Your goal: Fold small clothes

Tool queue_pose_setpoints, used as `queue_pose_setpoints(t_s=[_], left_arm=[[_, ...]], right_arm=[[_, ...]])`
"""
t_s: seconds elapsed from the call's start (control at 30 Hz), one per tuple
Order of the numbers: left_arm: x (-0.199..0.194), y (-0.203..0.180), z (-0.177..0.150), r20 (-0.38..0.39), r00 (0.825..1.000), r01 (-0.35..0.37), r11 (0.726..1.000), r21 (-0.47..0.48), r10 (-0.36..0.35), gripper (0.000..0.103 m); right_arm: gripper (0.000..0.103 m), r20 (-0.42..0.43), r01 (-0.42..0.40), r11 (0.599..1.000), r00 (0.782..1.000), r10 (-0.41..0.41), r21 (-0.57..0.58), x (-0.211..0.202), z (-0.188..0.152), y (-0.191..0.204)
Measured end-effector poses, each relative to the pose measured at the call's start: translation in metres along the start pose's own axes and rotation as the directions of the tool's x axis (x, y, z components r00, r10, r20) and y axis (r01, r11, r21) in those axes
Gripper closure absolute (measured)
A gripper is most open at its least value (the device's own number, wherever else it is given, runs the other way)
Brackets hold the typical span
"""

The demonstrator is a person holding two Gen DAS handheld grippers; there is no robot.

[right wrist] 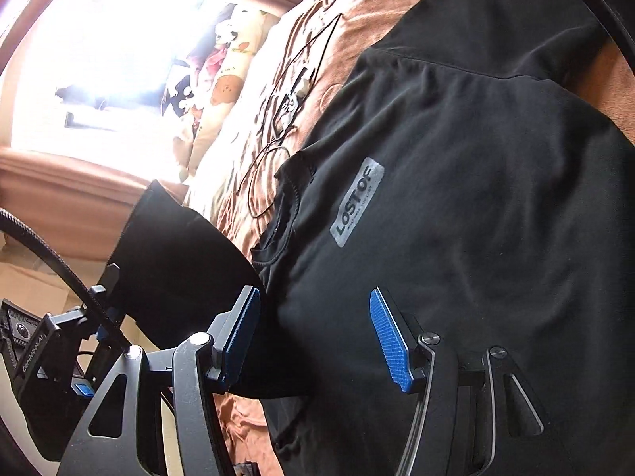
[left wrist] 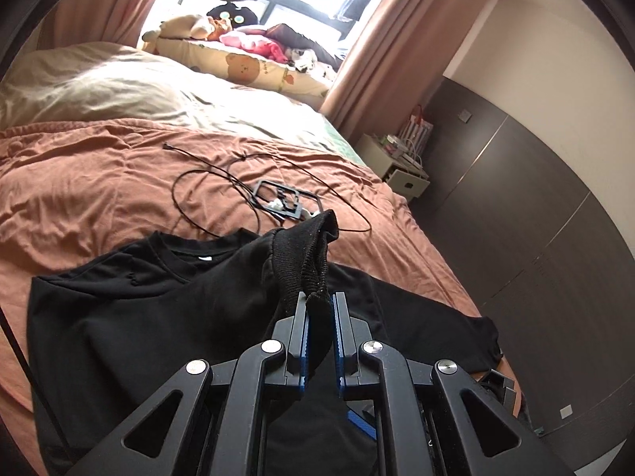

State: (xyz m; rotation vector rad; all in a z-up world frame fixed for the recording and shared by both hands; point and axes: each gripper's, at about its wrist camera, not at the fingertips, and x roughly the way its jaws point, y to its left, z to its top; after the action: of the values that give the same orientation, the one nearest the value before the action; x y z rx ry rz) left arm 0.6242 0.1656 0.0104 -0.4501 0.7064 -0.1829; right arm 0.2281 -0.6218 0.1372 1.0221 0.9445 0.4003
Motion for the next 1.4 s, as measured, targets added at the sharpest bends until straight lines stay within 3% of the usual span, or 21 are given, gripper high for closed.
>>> queue_pose_setpoints(t_s=[0.1, 0.17, 0.23, 0.3, 0.43, 0.53, 0.63, 0.87, 1.13, 1.23, 1.4], left_arm=[[0.021, -0.010, -0.007, -0.057, 0.998, 0.019, 1.000, 0.011, -0.018, 0.092], [0.031, -0.012, -0.012, -0.104, 0.994, 0.025, 1.000, 0.010, -0.024, 0.079], [0.033, -0.010, -0.018, -0.117, 0.992, 0.044, 0.999, 0.014, -0.042, 0.043], [0.027, -0.005, -0.022, -0.095, 0.995, 0.020, 1.000, 0.024, -0.018, 0.036], [0.011, 0.025, -0.029, -0.105, 0.994, -0.030, 1.000, -0.001, 0.030, 0.036], [-0.008, 0.052, -0.032, -0.093, 0.991, -0.101, 0.995, -0.005, 0.100, 0.036], [-0.027, 0.082, -0.035, -0.088, 0.985, -0.151, 0.988, -0.027, 0.148, 0.036], [-0.058, 0.145, -0.045, -0.095, 0.964, -0.257, 0.962, -0.096, 0.248, 0.036], [-0.089, 0.200, -0.066, -0.108, 0.931, -0.361, 0.923, -0.131, 0.348, 0.036], [-0.095, 0.217, -0.080, -0.130, 0.911, -0.406, 0.906, -0.120, 0.391, 0.036], [-0.093, 0.241, -0.110, -0.186, 0.879, -0.457, 0.886, -0.073, 0.438, 0.036]], right_arm=[[0.047, 0.022, 0.018, 0.999, 1.000, -0.018, 0.033, -0.005, 0.004, -0.008], [0.034, 0.029, 0.009, 0.999, 1.000, -0.011, 0.052, -0.002, 0.005, -0.011], [0.032, 0.029, 0.006, 0.998, 1.000, -0.007, 0.058, -0.001, 0.006, -0.014], [0.032, 0.020, 0.026, 0.998, 0.999, -0.027, 0.054, 0.000, 0.008, -0.018], [0.032, -0.007, 0.077, 0.997, 0.997, -0.077, 0.001, 0.000, 0.026, -0.016], [0.032, 0.023, 0.145, 0.981, 0.989, -0.144, -0.129, -0.009, 0.037, -0.001], [0.032, -0.037, 0.148, 0.963, 0.986, -0.160, -0.226, 0.002, 0.047, 0.008], [0.032, -0.123, 0.165, 0.874, 0.961, -0.246, -0.458, 0.037, 0.061, 0.035], [0.032, -0.196, 0.134, 0.792, 0.932, -0.305, -0.596, 0.083, 0.070, 0.055], [0.042, -0.197, 0.149, 0.751, 0.915, -0.351, -0.643, 0.099, 0.072, 0.057], [0.049, -0.201, 0.178, 0.723, 0.892, -0.405, -0.667, 0.119, 0.070, 0.055]])
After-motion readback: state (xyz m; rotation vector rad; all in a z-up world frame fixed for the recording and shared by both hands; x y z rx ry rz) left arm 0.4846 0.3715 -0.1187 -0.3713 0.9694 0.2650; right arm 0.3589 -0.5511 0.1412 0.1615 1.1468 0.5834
